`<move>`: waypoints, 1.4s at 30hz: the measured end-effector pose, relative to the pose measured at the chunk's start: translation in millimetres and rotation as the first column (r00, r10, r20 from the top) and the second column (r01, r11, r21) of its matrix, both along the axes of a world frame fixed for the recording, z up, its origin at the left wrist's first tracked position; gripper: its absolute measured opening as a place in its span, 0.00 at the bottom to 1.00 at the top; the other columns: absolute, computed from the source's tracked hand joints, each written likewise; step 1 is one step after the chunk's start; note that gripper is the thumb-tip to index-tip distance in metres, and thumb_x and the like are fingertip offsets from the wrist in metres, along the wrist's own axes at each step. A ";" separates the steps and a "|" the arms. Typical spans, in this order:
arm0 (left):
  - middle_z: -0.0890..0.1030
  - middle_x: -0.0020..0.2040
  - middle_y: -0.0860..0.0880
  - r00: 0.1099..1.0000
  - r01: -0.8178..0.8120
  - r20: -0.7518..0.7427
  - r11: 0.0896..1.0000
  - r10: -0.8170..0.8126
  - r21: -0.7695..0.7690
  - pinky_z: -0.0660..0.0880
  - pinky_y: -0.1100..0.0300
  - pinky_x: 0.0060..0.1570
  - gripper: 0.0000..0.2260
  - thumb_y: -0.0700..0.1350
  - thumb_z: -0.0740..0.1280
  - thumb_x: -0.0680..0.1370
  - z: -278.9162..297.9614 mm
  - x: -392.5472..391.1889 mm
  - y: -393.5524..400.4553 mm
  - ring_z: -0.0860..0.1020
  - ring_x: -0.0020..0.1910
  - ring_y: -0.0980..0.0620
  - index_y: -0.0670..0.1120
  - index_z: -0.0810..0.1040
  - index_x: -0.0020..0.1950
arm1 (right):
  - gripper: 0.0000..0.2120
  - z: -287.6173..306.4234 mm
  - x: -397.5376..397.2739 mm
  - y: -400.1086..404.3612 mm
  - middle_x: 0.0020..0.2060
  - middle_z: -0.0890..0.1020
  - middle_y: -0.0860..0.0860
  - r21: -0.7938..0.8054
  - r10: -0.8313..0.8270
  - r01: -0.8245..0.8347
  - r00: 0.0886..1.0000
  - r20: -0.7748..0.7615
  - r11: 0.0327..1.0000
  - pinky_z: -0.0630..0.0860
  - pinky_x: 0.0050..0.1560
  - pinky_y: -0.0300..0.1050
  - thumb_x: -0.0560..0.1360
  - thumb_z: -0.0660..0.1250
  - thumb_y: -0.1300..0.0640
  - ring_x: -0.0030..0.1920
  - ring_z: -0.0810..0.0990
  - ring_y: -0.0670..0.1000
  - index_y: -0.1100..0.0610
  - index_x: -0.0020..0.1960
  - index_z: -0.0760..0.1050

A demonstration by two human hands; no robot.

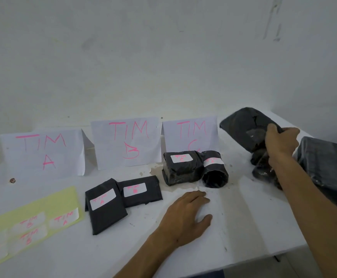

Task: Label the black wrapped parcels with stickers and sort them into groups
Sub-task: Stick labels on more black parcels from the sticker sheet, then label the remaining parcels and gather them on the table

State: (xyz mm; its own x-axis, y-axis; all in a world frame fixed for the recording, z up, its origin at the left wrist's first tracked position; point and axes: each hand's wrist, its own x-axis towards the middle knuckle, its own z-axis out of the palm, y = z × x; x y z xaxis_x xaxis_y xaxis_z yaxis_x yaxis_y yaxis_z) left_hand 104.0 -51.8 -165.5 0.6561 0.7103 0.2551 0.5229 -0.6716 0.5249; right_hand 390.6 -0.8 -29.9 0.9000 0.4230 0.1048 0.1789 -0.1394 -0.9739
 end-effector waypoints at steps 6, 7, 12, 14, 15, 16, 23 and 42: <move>0.84 0.48 0.55 0.924 -0.072 0.352 0.974 0.147 -0.216 0.80 0.59 0.52 0.07 0.48 0.68 0.80 30.2 -14.3 -1.4 0.82 0.47 0.58 0.48 0.84 0.52 | 0.11 18.7 -37.1 -13.1 0.46 0.81 0.55 0.357 0.571 -0.488 0.801 -0.180 0.797 0.84 0.52 0.58 0.77 0.61 0.63 0.46 0.81 0.54 0.60 0.59 0.73; 0.85 0.45 0.53 0.876 -0.094 0.429 0.951 0.220 -0.296 0.82 0.57 0.47 0.05 0.45 0.68 0.80 40.3 -19.9 -1.1 0.83 0.42 0.56 0.47 0.84 0.51 | 0.12 22.0 -49.1 -16.2 0.42 0.81 0.54 0.360 0.640 -0.558 0.750 -0.168 0.748 0.83 0.51 0.57 0.78 0.61 0.66 0.44 0.81 0.53 0.62 0.60 0.74; 0.84 0.43 0.43 0.384 -0.005 0.522 0.567 0.762 -0.824 0.78 0.57 0.33 0.15 0.53 0.61 0.84 105.0 -73.7 19.1 0.82 0.36 0.47 0.42 0.79 0.55 | 0.15 24.3 -112.2 -26.5 0.47 0.83 0.55 0.251 0.831 -0.797 0.554 -0.058 0.549 0.80 0.41 0.52 0.80 0.62 0.68 0.42 0.81 0.54 0.59 0.65 0.76; 0.86 0.49 0.43 0.343 0.078 0.398 0.396 0.851 -0.915 0.79 0.57 0.34 0.27 0.65 0.56 0.82 121.7 -109.0 27.9 0.85 0.42 0.44 0.43 0.78 0.58 | 0.20 21.3 -133.7 -30.5 0.54 0.84 0.53 0.152 0.883 -0.880 0.465 0.071 0.451 0.80 0.42 0.48 0.78 0.62 0.71 0.48 0.83 0.52 0.55 0.66 0.76; 0.86 0.51 0.42 0.367 0.118 0.368 0.350 0.854 -0.929 0.80 0.56 0.34 0.31 0.69 0.54 0.80 127.5 -127.6 29.7 0.86 0.45 0.42 0.43 0.78 0.59 | 0.22 19.9 -144.1 -32.8 0.57 0.84 0.51 0.098 0.913 -0.921 0.387 0.130 0.377 0.80 0.45 0.45 0.77 0.63 0.73 0.52 0.84 0.51 0.54 0.66 0.76; 0.86 0.52 0.41 0.405 0.135 0.345 0.318 0.846 -0.938 0.81 0.54 0.36 0.35 0.72 0.55 0.78 130.1 -147.2 30.7 0.86 0.48 0.40 0.42 0.78 0.61 | 0.25 19.2 -155.4 -34.6 0.59 0.84 0.49 0.035 0.940 -0.955 0.297 0.165 0.296 0.81 0.49 0.43 0.77 0.65 0.74 0.57 0.84 0.49 0.53 0.67 0.75; 0.83 0.61 0.40 0.618 0.082 0.322 0.348 0.717 -0.934 0.81 0.51 0.54 0.24 0.53 0.79 0.70 118.9 -223.3 13.8 0.83 0.54 0.44 0.42 0.83 0.60 | 0.29 5.4 -207.9 -46.8 0.65 0.79 0.44 -0.296 0.972 -0.927 -0.208 -0.107 -0.231 0.77 0.66 0.46 0.72 0.77 0.64 0.68 0.76 0.44 0.44 0.68 0.77; 0.84 0.50 0.57 0.712 -0.673 0.018 0.689 0.702 -0.271 0.79 0.58 0.49 0.10 0.49 0.75 0.76 94.8 -318.9 23.8 0.83 0.48 0.58 0.57 0.81 0.56 | 0.23 -71.5 -279.3 -23.0 0.59 0.79 0.46 -0.437 0.908 -0.801 0.405 0.108 0.410 0.76 0.57 0.42 0.75 0.71 0.38 0.59 0.77 0.48 0.48 0.64 0.73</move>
State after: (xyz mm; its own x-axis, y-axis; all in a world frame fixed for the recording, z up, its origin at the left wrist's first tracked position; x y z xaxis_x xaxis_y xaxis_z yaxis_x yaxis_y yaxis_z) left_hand -214.9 -28.0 -70.7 -0.0622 0.9959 0.0649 0.7179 -0.0005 0.6961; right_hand 111.3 -23.8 -101.3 -0.0201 0.9998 0.0061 0.6135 0.0171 -0.7895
